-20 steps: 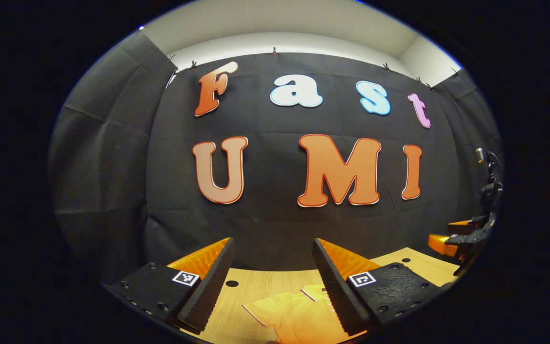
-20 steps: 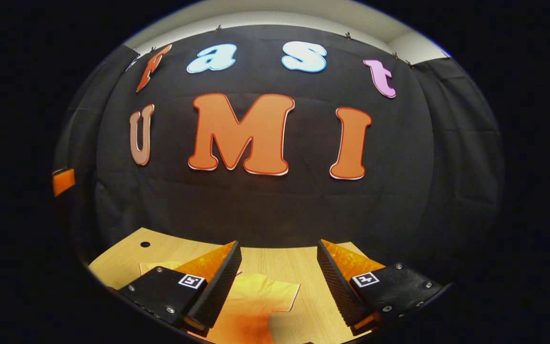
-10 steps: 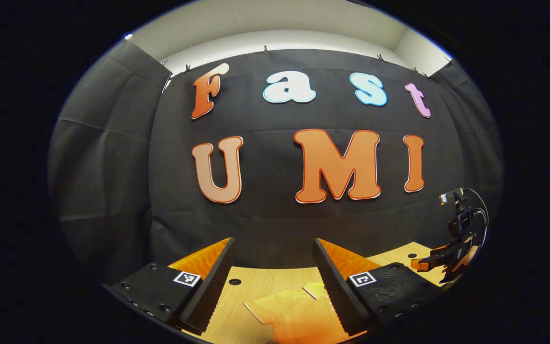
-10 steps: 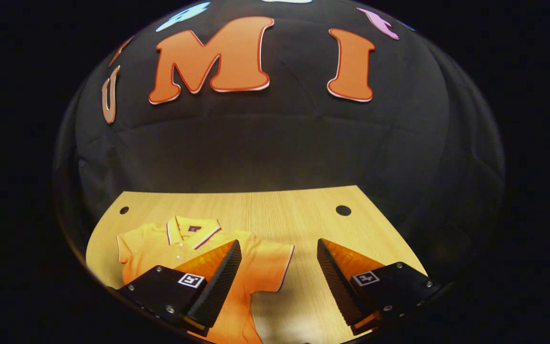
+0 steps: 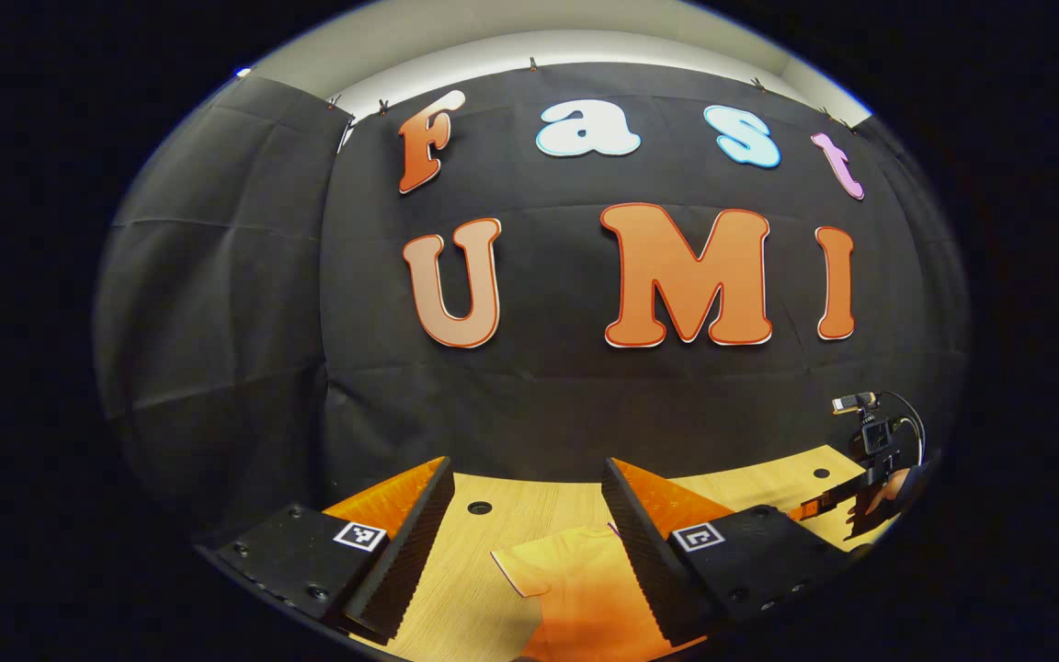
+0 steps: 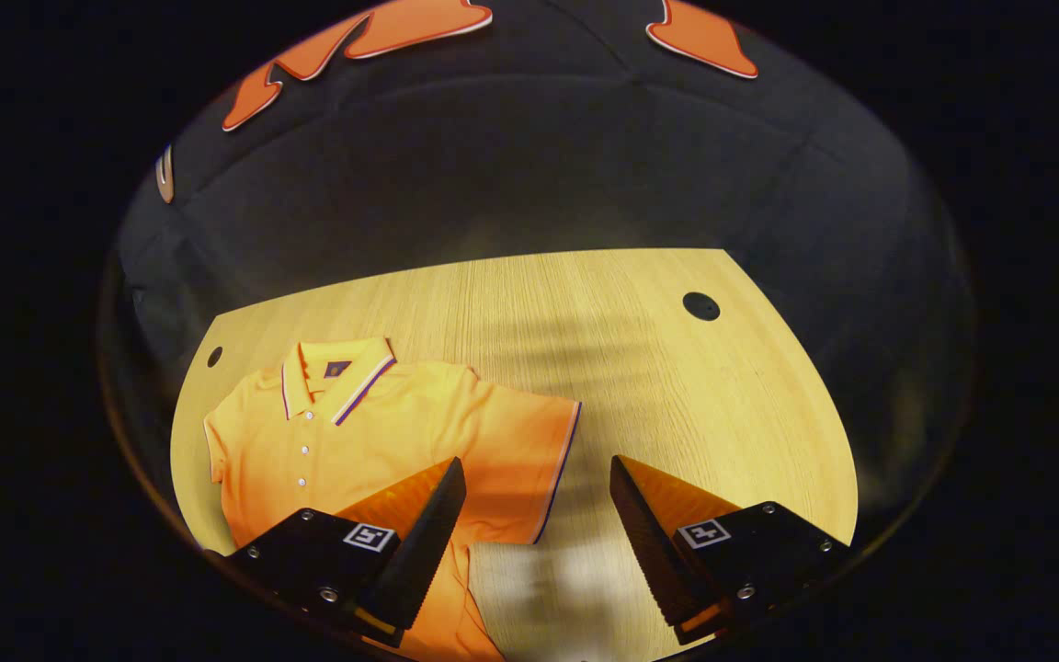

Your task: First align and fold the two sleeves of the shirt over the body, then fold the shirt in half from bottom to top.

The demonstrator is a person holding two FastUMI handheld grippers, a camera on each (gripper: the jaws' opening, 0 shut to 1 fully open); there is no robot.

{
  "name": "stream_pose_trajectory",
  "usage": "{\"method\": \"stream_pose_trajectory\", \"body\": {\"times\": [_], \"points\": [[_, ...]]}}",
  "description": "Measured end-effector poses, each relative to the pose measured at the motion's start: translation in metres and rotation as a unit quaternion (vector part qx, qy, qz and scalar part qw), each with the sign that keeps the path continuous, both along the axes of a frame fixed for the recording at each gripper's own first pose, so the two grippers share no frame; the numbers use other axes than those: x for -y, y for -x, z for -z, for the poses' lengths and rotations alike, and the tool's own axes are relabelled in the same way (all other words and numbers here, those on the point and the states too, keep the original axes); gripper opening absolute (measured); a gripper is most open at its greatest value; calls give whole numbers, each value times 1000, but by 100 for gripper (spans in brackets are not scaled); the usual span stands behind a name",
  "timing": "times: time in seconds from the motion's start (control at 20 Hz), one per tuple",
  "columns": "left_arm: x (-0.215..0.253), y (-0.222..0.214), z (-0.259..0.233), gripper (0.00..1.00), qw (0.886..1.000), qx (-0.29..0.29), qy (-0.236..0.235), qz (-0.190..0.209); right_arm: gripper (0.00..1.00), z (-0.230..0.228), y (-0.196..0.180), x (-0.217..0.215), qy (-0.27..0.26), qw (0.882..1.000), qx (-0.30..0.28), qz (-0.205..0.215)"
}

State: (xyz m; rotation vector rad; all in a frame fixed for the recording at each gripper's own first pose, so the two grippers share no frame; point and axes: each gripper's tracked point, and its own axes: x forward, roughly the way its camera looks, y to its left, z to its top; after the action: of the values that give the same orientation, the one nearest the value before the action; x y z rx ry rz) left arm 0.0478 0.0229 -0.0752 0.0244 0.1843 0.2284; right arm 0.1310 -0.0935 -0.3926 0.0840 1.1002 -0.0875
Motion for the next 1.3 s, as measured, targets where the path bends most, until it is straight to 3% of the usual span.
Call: {"method": "stream_pose_trajectory", "body": {"times": [0.35, 0.65, 0.9, 1.0, 1.15, 1.3], "points": [[10, 5, 14, 97, 1000, -25, -6, -10, 95, 54, 1, 9, -20, 993, -111, 11], [12, 8, 14, 97, 999, -31, -13, -12, 93, 79, 2, 5, -47, 983, -175, 37], [11, 10, 19, 98, 999, -39, -8, -16, 88, 90, 0, -3, -34, 978, -202, 38], [11, 10, 22, 98, 999, -40, -5, -15, 88, 92, 2, -1, -8, 974, -227, 19], [13, 11, 27, 98, 999, -45, 0, -13, 72, 90, -1, -12, -8, 971, -237, 24], [13, 15, 27, 98, 999, -47, -2, -9, 43, 90, -1, -6, -13, 974, -225, 32]]}}
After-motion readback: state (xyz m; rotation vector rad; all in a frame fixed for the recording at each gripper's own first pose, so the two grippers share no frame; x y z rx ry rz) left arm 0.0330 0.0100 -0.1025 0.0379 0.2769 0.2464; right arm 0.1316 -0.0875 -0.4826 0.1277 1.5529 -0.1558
